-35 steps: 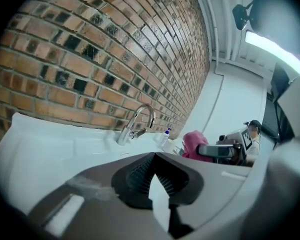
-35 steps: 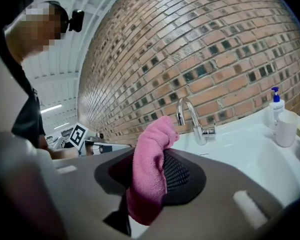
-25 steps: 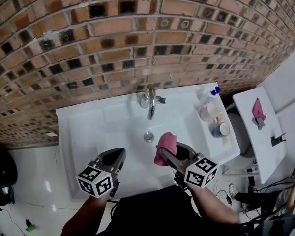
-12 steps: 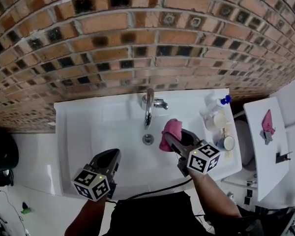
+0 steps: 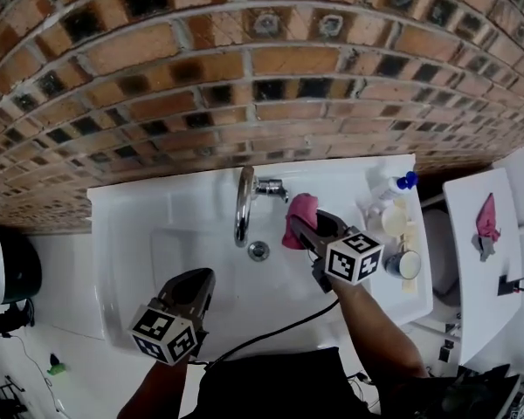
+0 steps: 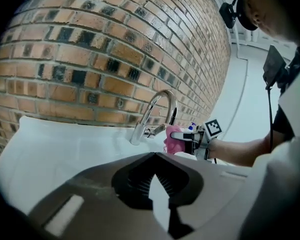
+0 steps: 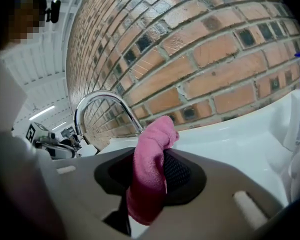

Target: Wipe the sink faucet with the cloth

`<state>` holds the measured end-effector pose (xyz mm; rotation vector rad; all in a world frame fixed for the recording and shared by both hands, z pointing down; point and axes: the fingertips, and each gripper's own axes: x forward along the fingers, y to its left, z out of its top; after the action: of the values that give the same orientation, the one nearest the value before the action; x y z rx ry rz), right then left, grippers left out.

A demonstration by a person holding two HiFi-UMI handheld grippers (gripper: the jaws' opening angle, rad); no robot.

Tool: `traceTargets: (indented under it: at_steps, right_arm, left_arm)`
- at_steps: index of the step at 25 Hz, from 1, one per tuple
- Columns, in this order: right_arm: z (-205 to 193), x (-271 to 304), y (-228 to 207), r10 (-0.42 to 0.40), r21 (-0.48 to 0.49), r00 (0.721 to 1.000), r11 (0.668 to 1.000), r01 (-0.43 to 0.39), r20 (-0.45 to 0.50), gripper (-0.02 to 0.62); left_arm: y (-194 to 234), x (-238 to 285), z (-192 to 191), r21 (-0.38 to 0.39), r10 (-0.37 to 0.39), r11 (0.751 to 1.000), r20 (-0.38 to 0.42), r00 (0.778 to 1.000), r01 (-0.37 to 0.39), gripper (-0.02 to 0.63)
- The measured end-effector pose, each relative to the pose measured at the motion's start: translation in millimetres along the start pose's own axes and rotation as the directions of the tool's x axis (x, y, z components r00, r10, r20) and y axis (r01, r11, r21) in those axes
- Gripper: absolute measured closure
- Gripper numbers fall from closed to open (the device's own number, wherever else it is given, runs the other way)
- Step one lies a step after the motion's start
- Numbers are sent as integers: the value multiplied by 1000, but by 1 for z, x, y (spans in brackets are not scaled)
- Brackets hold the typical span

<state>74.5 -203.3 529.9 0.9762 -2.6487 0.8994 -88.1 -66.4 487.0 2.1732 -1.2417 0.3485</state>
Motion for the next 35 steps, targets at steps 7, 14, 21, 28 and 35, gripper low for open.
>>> traceTargets:
  at_steps: [7, 14, 21, 28, 35]
  right_arm:
    - [-4, 31, -42, -21, -39, 997, 999, 18, -69, 453]
    - [-8, 58, -53, 6, -84, 990, 996, -18, -138, 453]
    - [-8, 73, -56, 39, -78, 985, 996, -52, -169, 453]
    - [-2, 74, -56, 25, -211, 977, 975, -71, -212, 453]
    - [16, 63, -43, -3, -378, 977, 923, -79, -212, 454]
  left_arm:
    - [8, 18, -3, -9, 20, 1000, -39, 999, -20, 600]
    - [12, 33, -6, -33, 18, 999, -70, 997, -21, 600]
    - [17, 37, -10, -47, 27, 998, -95, 995, -31, 600]
    - [18, 38, -11, -51, 25, 998, -99, 995, -30, 600]
    - [14, 32, -8, -49, 14, 999, -77, 997, -18, 600]
